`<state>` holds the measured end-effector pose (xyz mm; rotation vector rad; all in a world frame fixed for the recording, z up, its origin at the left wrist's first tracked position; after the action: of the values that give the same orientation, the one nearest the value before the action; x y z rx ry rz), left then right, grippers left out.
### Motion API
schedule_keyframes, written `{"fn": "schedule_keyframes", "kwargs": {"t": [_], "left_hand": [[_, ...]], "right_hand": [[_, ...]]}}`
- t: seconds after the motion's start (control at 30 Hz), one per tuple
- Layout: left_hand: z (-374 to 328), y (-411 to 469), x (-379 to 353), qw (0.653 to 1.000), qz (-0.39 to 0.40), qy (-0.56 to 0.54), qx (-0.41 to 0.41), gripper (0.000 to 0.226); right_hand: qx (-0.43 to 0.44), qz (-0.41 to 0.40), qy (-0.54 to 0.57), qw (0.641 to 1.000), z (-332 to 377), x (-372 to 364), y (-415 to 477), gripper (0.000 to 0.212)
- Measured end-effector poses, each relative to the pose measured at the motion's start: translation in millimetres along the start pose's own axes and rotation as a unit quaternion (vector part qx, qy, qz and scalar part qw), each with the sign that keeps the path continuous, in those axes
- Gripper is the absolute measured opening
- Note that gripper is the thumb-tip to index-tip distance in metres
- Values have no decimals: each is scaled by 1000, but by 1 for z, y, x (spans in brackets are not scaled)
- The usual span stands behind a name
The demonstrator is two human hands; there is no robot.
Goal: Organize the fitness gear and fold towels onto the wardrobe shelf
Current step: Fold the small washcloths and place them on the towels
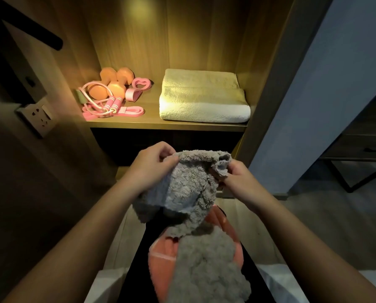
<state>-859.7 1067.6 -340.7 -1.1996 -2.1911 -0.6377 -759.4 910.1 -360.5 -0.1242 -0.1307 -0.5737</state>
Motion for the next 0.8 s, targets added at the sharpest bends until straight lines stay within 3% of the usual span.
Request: {"fn": "schedule_keyframes", "kwargs": {"t": [0.1, 0.2, 0.3, 0.5, 0.6, 0.7, 0.8], "left_hand": [[-12, -3, -9, 997, -41, -30, -51, 11], [-20, -7, -31, 989, 25, -135, -55, 30], [-19, 2, -49, 986, 62, -148, -40, 52], [-7, 43, -38, 990, 6, -138, -30, 16], [5, 63, -33, 993, 10, -116, -12, 18], [22, 88, -24, 989, -31, -142, 17, 20], [35, 119, -7, 994, -74, -81, 0, 22]], "right_hand": [[-17, 13, 35, 999, -2, 1, 11, 14], [-30, 3, 65, 997, 0, 9, 27, 12], [-42, -6, 81, 996, 2, 18, 44, 17], [-70, -42, 118, 990, -1, 45, 75, 24], [-88, -72, 125, 986, -9, 66, 92, 23], [-102, -132, 57, 984, -14, 91, 109, 22], [-108, -167, -8, 980, -10, 114, 124, 38]]}}
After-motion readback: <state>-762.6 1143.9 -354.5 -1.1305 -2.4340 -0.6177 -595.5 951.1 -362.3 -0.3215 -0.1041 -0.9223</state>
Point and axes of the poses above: each hand's wrist, its own y-axis towards the middle knuckle, its own x-axis out of the back of the hand, z = x × y, the point moved 8 cm from there along y, towards the middle knuckle, and after that the axes turned 6 degrees about -x, right-handed, at the moved point
